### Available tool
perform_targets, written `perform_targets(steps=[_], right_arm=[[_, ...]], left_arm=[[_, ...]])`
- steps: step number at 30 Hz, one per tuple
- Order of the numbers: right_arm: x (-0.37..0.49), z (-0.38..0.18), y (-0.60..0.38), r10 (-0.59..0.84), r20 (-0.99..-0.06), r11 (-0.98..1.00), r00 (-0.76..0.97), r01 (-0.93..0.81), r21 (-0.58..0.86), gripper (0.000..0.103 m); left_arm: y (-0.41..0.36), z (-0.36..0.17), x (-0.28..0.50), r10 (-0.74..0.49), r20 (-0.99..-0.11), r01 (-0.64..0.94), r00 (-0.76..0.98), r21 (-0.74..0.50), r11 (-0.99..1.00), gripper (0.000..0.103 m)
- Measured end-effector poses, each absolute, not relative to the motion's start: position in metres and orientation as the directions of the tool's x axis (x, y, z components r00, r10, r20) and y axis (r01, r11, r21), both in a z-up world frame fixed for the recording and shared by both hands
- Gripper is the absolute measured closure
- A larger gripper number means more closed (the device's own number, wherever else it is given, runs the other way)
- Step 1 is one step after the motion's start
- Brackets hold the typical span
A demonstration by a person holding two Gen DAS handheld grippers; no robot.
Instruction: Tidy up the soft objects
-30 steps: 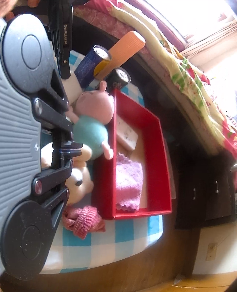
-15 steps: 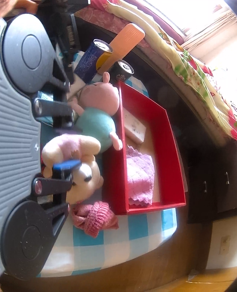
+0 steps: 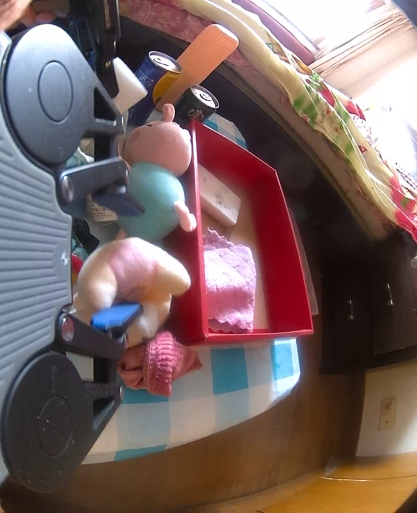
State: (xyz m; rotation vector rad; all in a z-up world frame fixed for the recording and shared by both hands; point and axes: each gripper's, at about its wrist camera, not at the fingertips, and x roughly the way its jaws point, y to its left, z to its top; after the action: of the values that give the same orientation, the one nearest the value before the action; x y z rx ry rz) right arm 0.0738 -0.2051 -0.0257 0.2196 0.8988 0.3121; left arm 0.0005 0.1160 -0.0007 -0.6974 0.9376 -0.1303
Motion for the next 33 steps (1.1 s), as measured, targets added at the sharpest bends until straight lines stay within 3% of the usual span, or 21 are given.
perform_targets(steps=[7, 9, 10, 19, 24, 26, 27, 29, 33], right_arm=[[0.073, -0.031, -0.197, 0.225, -0.754, 0.974, 0.618, -0.168, 0.153, 0.052], [0.073, -0.031, -0.197, 0.197, -0.755, 0.979, 0.625, -0.160, 0.123, 0.082], [0.074, -0.031, -0.199, 0.198, -0.754, 0.980, 0.626, -0.153, 0.131, 0.088], [0.069, -0.017, -0.200, 0.317, -0.725, 0.948, 0.611, -0.198, 0.248, 0.092], [0.066, -0.015, -0.194, 0.358, -0.713, 0.934, 0.603, -0.219, 0.283, 0.092], [0.065, -0.013, -0.192, 0.363, -0.708, 0.932, 0.606, -0.226, 0.285, 0.092], [0.065, -0.013, -0.192, 0.369, -0.709, 0.929, 0.601, -0.227, 0.292, 0.092], [0.066, -0.016, -0.192, 0.377, -0.714, 0.926, 0.590, -0.222, 0.305, 0.092], [0.065, -0.017, -0.189, 0.377, -0.718, 0.926, 0.585, -0.235, 0.295, 0.092]], left_arm=[[0.105, 0.010, 0.003, -0.428, -0.667, -0.137, 0.610, -0.621, 0.772, 0.080], [0.105, 0.012, 0.003, -0.440, -0.656, -0.122, 0.613, -0.628, 0.768, 0.080], [0.105, 0.012, 0.004, -0.441, -0.655, -0.118, 0.614, -0.628, 0.769, 0.079], [0.106, 0.025, -0.003, -0.411, -0.639, -0.068, 0.650, -0.588, 0.806, 0.076], [0.107, 0.039, -0.015, -0.443, -0.550, 0.026, 0.708, -0.607, 0.795, 0.077], [0.104, 0.035, -0.007, -0.427, -0.612, 0.032, 0.666, -0.548, 0.836, 0.075], [0.105, 0.027, -0.004, -0.411, -0.652, -0.021, 0.637, -0.548, 0.836, 0.079], [0.108, 0.015, -0.007, -0.482, -0.623, -0.041, 0.616, -0.637, 0.770, 0.078], [0.099, 0.010, -0.008, -0.428, -0.668, -0.055, 0.609, -0.574, 0.817, 0.081]])
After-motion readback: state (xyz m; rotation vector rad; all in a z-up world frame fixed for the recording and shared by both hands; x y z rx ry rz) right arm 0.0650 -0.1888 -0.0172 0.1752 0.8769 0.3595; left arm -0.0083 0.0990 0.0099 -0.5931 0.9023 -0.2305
